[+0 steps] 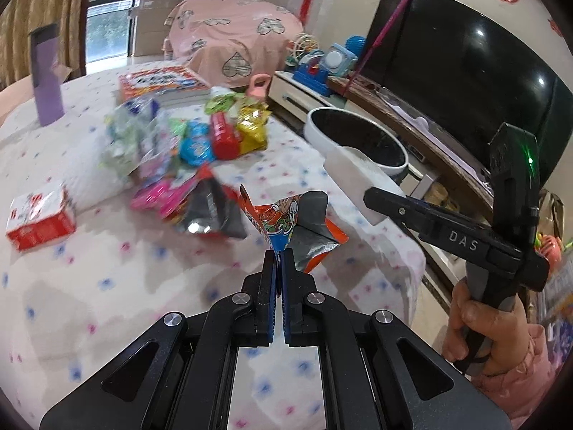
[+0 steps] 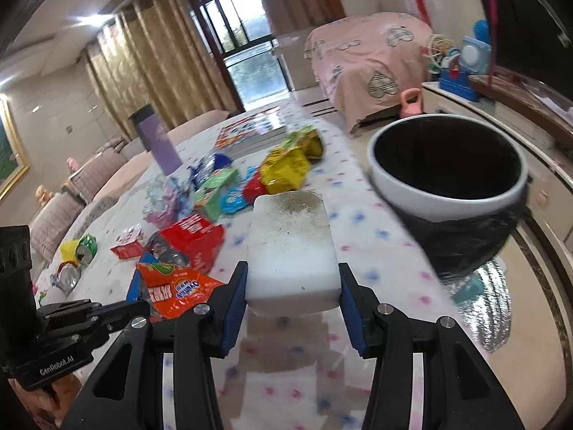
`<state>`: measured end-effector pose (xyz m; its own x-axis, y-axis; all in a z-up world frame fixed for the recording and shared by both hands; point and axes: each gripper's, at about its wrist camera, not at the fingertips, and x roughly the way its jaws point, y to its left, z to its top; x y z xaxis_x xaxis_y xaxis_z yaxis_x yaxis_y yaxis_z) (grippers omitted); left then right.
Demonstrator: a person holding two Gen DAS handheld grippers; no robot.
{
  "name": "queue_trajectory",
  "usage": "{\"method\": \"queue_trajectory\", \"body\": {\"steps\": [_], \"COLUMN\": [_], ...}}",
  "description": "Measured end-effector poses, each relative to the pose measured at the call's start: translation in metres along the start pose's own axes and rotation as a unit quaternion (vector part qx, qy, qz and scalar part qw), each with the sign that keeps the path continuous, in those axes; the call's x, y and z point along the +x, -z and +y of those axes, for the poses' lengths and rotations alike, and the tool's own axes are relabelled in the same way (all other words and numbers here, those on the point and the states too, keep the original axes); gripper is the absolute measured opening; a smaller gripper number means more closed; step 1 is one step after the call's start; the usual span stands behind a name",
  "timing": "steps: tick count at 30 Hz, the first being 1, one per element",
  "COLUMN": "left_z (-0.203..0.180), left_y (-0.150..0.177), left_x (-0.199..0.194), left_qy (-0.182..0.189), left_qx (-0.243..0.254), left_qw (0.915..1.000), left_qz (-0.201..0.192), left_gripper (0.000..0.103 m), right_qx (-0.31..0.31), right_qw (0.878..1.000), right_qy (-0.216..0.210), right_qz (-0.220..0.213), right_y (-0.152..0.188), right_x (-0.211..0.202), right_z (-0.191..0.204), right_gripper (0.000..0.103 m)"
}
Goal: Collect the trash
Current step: 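Carry sponge and wrapper to the trash bin and release both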
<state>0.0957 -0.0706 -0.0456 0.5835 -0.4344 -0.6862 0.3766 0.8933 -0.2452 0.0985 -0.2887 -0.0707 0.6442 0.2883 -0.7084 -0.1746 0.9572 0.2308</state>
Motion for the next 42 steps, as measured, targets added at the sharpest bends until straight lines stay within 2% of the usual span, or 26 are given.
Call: {"method": "queue_trajectory", "body": {"steps": [14, 20, 30, 42], "left_z": [-0.047, -0.065, -0.085, -0.108], "left_y": [-0.055, -0.085, -0.122, -0.151], "left_x": [0.042, 0.062, 0.106, 0.157], "left_qy": [0.013, 0.017, 0.015, 0.01], "left_qx": [0.039, 0.052, 0.061, 0.075], "left_qw": [0.999, 0.9983, 0.998, 0.9969], "left_qz": [-0.014, -0.021, -0.004, 0.023], "left_gripper": [0.002, 0.002, 0.002, 0.002], "right_qx": [0.042, 0.055, 0.055, 0.06], "right_qw": [0.998, 0.995, 0.992, 0.993], "right_qy": [0.045, 0.065, 0.098, 0.103], "right_qz": [-0.031, -0.044, -0.048, -0.028], "right_y": [-0.014, -0.031, -0.064, -0.085], "right_x": [-0.025, -0.03, -0.022, -0.001], "right_z": [-0.06, -0.086, -0.119, -0.15], "right_gripper": [0.049, 0.049, 0.049, 0.05]}}
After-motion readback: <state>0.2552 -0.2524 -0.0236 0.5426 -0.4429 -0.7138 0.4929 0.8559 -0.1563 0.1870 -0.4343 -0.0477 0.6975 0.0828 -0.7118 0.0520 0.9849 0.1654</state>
